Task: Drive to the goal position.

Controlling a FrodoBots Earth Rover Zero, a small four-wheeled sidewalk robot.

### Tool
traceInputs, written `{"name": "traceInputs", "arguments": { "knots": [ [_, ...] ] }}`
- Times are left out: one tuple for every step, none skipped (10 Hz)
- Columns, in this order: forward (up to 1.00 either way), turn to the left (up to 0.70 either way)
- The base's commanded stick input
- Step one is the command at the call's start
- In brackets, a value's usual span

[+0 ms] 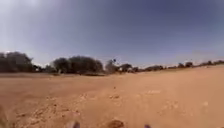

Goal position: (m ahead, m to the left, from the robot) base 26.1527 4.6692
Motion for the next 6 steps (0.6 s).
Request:
{"name": "traceInputs", "arguments": {
  "knots": [
    [0.70,0.00],
    [0.70,0.00],
    [0.70,0.00],
    [0.70,0.00],
    [0.70,0.00],
    [0.70,0.00]
  ]
}}
